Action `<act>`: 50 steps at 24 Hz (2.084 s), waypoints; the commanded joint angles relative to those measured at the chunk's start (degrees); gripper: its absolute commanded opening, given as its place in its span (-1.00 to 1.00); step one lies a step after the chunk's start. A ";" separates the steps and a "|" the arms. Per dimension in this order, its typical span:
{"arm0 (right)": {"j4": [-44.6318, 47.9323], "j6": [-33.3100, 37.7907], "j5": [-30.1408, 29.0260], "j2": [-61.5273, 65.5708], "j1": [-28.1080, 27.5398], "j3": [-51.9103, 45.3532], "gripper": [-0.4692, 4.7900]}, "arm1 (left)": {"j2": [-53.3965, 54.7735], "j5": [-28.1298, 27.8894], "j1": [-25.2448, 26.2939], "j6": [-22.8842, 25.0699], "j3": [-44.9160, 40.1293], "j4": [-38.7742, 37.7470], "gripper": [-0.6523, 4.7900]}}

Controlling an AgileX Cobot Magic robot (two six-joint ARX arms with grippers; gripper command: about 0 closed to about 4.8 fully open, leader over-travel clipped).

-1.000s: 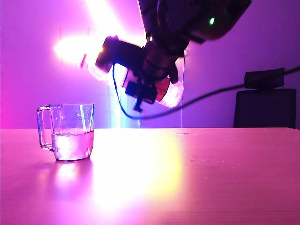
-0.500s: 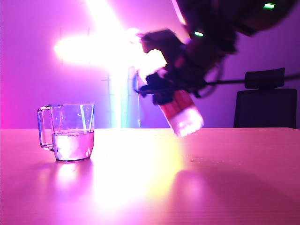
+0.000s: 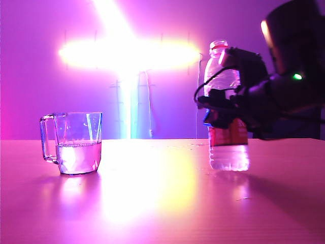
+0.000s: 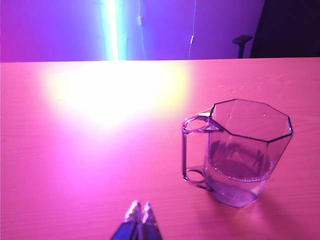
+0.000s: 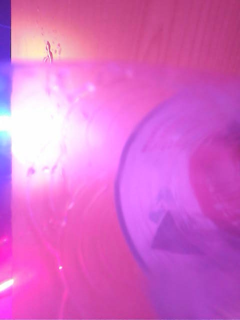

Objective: Pick up the mineral water bottle on the table and pour water into the mug until it's half full.

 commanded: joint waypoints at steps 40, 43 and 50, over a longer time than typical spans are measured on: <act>19.06 3.48 0.02 -28.11 0.87 -28.20 0.95 | 0.11 0.11 6.95 0.22 0.22 0.52 -0.77; 14.47 3.41 0.04 -34.95 0.96 -28.17 0.42 | 0.11 0.20 9.18 0.24 0.22 0.52 -0.77; -6.54 2.84 0.07 -54.66 0.90 -27.82 -0.79 | 0.11 0.15 10.01 0.22 0.22 0.50 -0.77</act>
